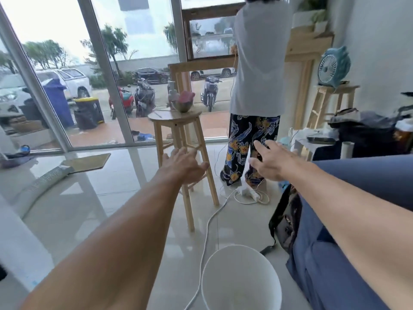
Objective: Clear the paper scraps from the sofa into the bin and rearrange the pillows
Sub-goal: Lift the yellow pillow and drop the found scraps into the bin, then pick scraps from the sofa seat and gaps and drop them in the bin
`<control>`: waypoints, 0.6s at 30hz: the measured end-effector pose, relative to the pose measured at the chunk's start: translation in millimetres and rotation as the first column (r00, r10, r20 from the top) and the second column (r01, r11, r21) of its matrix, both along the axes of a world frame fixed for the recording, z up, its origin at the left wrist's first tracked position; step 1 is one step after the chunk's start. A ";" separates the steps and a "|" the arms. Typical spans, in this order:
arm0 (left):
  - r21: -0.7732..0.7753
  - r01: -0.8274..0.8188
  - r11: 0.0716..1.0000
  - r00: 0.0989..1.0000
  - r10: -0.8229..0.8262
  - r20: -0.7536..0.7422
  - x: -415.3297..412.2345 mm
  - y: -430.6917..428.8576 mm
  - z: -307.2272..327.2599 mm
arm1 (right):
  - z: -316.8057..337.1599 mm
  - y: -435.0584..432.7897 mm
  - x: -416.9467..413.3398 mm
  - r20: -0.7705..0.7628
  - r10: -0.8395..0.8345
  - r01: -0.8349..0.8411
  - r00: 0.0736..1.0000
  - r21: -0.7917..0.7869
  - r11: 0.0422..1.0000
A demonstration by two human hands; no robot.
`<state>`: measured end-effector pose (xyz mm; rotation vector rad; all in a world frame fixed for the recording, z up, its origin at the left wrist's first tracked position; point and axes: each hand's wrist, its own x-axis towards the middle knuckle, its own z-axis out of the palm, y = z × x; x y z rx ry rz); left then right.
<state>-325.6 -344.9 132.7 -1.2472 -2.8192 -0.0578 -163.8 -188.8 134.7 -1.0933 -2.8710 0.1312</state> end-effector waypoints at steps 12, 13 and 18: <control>0.046 0.101 0.994 0.995 -0.101 0.017 8.7 37.1 287.7 | 292.1 24.0 27.8 -0.004 -0.056 0.056 0.998 0.015 0.998; 0.039 0.120 0.992 0.993 -0.120 0.009 13.7 42.2 310.5 | 313.0 27.1 38.4 -0.007 -0.077 0.077 0.997 0.022 0.997; 0.051 0.201 0.978 0.980 -0.200 -0.015 45.2 59.0 370.8 | 370.2 23.7 89.3 -0.030 -0.199 0.200 0.980 0.044 0.979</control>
